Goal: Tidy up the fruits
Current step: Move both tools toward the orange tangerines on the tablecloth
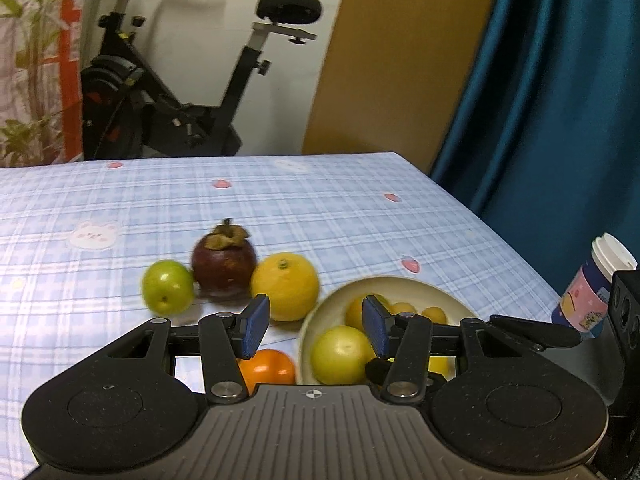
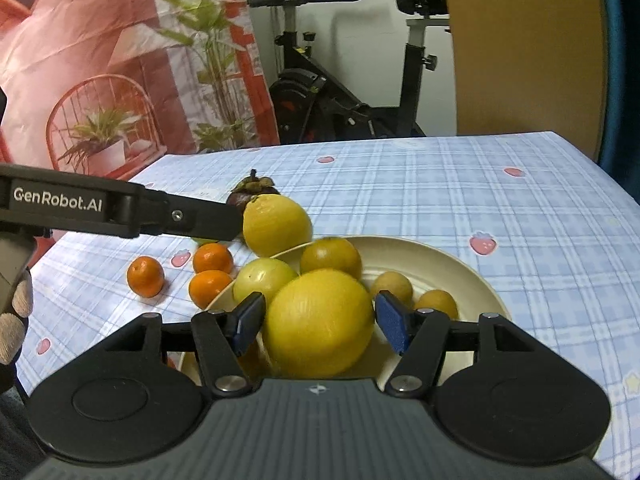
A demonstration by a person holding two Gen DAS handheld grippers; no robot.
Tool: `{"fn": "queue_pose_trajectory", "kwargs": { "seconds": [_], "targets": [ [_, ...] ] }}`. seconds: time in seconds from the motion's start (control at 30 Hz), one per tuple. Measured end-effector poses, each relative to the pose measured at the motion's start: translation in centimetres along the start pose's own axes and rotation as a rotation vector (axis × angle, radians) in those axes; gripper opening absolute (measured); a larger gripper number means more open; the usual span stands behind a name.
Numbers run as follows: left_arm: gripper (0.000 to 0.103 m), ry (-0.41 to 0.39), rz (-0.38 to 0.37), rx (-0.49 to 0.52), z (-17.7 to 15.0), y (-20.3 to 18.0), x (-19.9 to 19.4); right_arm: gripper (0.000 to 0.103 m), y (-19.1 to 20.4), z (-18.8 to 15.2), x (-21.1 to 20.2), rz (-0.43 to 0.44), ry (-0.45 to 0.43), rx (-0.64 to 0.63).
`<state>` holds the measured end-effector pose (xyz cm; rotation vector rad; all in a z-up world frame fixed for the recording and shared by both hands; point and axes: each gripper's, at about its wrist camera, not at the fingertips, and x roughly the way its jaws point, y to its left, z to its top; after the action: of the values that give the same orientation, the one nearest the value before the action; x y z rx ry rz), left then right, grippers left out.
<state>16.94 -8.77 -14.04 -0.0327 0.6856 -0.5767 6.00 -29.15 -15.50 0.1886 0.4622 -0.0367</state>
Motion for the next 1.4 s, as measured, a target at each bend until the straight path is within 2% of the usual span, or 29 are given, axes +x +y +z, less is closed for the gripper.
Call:
{"fn": "queue_pose_trajectory", "kwargs": {
  "seconds": [0.17,0.33,0.53,0.73,1.0,1.23,1.4],
  "targets": [
    [0.054,-0.020,0.028,-0.049,-0.8,1.9,-2.0,0.067,1.0,0.0,0.3,0.005,-0.003,-0.037],
    [0.054,-0.049,0.061,-0.098,-1.8,3.5,-4.5,0.069,1.7,0.0,-0.9,-0.002,-0.066,-0.059],
    [0.054,-0.078,0.140,-0.117,-3.1,4.5,-7.4,0.069,3.1,-0.1,-2.3,0.046,-0.126,-0.089],
    [0.054,-0.075,0.181,-0.122,-4.7,4.9,-9.5,0.069,5.3,-0.7,-2.3,0.113,-0.123,-0.150],
    [0.054,-0.059,0.171,-0.120,-6.0,5.1,-10.1,0.068,7.5,-1.6,-1.8,0.177,-0.085,-0.228],
    [0.054,-0.053,0.175,-0.138,-6.2,5.9,-9.9,0.060,8.0,-2.0,-1.3,0.186,-0.057,-0.245],
    [0.053,-0.050,0.183,-0.131,-5.0,6.5,-8.5,0.055,7.8,-0.6,-0.9,0.179,-0.055,-0.251]
  ]
}}
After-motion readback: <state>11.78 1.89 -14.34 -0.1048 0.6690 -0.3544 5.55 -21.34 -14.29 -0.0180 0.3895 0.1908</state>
